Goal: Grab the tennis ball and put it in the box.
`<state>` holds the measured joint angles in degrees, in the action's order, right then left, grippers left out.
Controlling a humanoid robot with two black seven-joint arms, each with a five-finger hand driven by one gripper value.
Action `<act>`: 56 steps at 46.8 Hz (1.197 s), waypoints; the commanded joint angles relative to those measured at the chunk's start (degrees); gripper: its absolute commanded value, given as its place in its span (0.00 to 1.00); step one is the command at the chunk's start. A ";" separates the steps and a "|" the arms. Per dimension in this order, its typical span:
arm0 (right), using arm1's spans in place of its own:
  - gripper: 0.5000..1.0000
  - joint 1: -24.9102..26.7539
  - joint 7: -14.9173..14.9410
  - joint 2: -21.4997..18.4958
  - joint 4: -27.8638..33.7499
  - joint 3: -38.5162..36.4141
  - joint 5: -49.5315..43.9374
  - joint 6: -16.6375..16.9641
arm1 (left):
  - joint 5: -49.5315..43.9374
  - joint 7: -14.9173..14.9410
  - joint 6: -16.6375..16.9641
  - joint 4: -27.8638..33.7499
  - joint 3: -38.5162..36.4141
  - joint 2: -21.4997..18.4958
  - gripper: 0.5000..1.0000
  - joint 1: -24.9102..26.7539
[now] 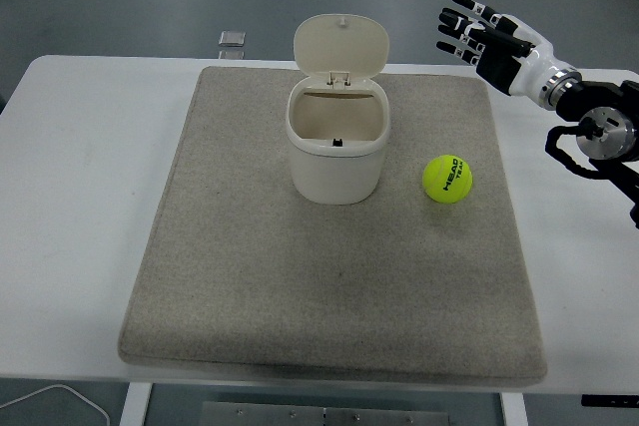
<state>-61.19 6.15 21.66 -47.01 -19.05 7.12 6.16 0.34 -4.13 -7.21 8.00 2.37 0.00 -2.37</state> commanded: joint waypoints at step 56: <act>0.83 -0.16 0.27 -1.53 -0.01 0.60 -0.70 -0.18 | -0.08 0.00 0.00 0.09 0.00 0.00 0.99 0.35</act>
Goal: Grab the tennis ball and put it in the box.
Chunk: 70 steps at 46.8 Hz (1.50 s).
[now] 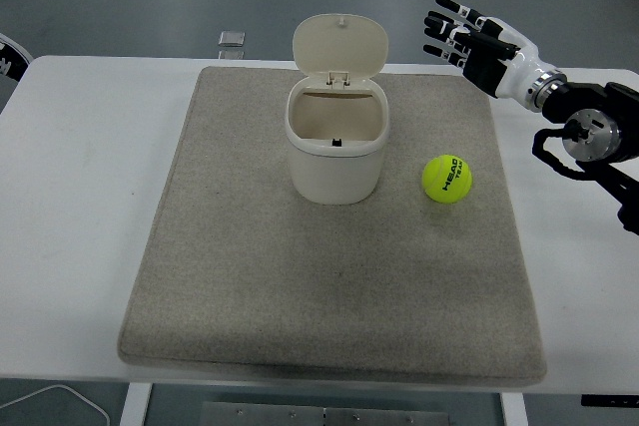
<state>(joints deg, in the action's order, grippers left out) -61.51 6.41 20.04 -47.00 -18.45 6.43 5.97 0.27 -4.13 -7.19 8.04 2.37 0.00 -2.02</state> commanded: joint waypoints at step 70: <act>0.83 -6.08 0.53 9.40 -2.92 10.54 -27.25 7.65 | 0.00 0.00 -0.02 0.05 0.00 0.00 0.99 0.00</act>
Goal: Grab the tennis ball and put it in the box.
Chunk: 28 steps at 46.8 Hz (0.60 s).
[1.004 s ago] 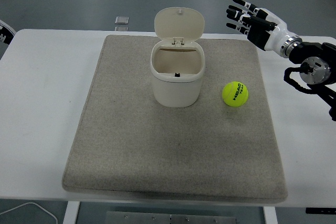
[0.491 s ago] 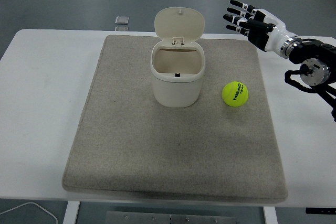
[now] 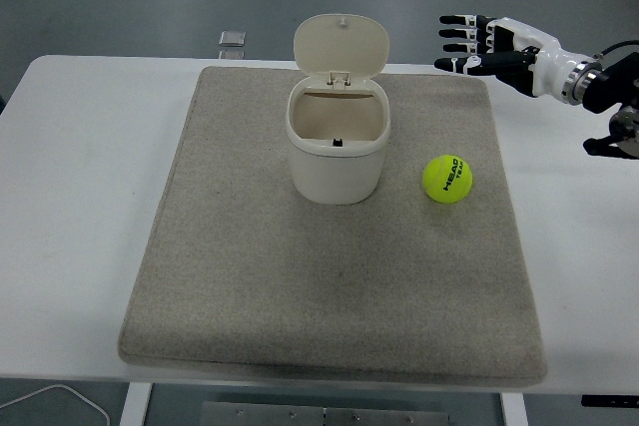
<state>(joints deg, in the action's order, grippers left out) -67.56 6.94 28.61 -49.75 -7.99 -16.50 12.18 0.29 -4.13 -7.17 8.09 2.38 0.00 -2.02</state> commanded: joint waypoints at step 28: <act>0.83 0.58 6.33 11.55 -10.89 0.08 -37.28 6.19 | -0.03 0.00 -0.04 0.00 -0.01 0.00 0.99 0.00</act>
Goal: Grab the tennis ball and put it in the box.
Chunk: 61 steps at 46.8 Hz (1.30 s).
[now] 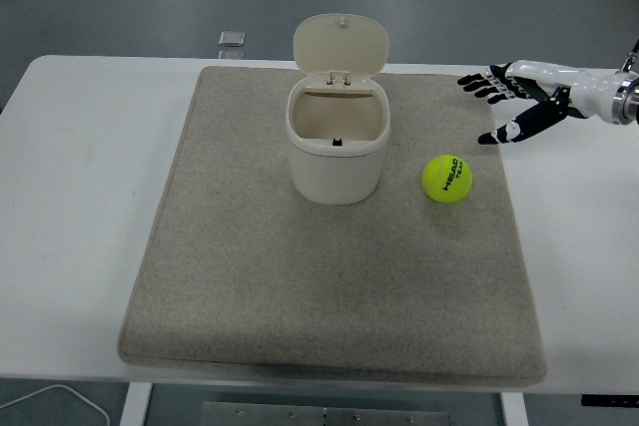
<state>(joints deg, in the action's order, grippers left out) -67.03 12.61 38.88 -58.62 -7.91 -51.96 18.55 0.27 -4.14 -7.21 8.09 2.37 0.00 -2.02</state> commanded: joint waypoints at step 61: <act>0.81 9.90 1.10 -3.37 -5.54 0.44 -13.60 -12.58 | -0.01 0.00 0.00 0.00 0.00 0.00 0.99 0.00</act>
<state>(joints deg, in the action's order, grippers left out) -57.14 13.71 35.54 -64.21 -7.47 -65.57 6.12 0.27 -4.13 -7.20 8.09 2.37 0.00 -2.03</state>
